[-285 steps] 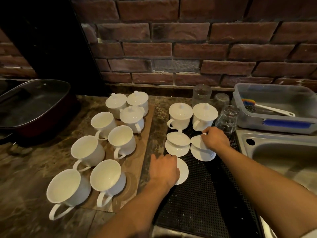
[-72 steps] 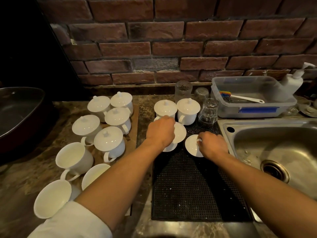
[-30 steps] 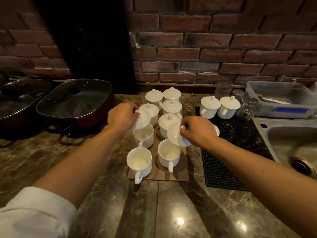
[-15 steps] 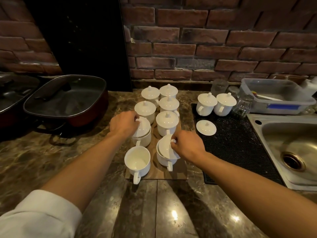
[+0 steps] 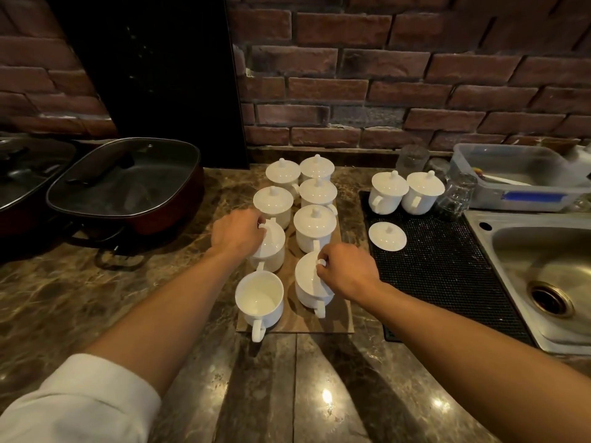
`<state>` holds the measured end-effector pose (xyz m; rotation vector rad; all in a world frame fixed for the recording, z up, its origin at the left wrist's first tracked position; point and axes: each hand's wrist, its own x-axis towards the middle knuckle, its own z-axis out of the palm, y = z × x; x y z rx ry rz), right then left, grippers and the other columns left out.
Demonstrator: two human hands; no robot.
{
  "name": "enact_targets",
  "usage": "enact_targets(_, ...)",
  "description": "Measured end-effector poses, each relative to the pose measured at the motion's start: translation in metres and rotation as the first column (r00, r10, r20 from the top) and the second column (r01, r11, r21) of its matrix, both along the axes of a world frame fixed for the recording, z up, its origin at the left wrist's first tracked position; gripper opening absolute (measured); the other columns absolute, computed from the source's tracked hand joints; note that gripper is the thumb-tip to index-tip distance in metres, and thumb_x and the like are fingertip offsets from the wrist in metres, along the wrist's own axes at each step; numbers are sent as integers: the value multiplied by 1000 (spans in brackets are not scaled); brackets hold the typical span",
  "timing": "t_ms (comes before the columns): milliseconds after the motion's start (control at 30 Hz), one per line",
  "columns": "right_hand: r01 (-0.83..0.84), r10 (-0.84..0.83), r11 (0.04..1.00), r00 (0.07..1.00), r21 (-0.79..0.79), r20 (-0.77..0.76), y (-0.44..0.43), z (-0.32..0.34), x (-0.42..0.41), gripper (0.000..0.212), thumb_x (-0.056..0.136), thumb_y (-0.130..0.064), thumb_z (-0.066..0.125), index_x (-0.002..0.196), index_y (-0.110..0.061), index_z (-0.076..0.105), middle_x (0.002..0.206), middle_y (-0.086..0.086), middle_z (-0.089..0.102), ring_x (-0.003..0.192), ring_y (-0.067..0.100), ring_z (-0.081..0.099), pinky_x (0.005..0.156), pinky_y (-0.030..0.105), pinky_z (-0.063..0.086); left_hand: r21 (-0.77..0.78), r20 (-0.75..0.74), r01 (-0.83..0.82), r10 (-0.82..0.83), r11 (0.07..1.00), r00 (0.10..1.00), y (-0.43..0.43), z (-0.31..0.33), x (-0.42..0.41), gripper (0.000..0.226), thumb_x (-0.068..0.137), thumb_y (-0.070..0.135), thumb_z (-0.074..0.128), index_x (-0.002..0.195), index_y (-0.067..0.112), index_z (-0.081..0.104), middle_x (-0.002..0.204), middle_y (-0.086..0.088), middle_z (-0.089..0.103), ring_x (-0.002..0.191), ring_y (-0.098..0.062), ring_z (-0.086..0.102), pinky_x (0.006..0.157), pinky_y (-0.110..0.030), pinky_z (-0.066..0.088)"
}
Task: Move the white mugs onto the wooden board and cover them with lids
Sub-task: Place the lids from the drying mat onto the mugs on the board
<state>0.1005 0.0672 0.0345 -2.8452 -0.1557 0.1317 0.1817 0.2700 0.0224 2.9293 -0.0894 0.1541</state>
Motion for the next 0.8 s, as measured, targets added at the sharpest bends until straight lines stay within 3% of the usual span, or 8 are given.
enact_targets(233, -21, 21, 1000, 1000, -4, 22, 1, -2, 1, 27, 90, -32, 49, 101, -13, 66, 98, 10, 70, 85, 30, 63, 68, 32, 45, 8, 16, -7, 7, 1000, 1000, 0, -6, 2, 19, 88, 33, 60, 107, 30, 63, 97, 1, 69, 85, -22, 64, 69, -34, 52)
enact_targets(333, -24, 24, 1000, 1000, -8, 15, 3, -3, 2, 29, 91, -33, 49, 105, -14, 66, 99, 10, 70, 86, 30, 64, 74, 36, 50, 11, 21, -14, 14, 1000, 1000, 0, -8, 3, 19, 87, 33, 60, 106, 30, 63, 96, 1, 69, 85, -22, 64, 68, -33, 52)
enact_targets(800, -20, 20, 1000, 1000, 5, 19, 1, -9, 3, 30, 90, -35, 51, 110, -15, 65, 102, 8, 70, 87, 28, 64, 73, 36, 52, -18, 4, -15, 15, 1000, 1000, -2, -11, 3, 25, 89, 31, 61, 113, 28, 62, 104, 1, 69, 90, -21, 64, 72, -34, 53)
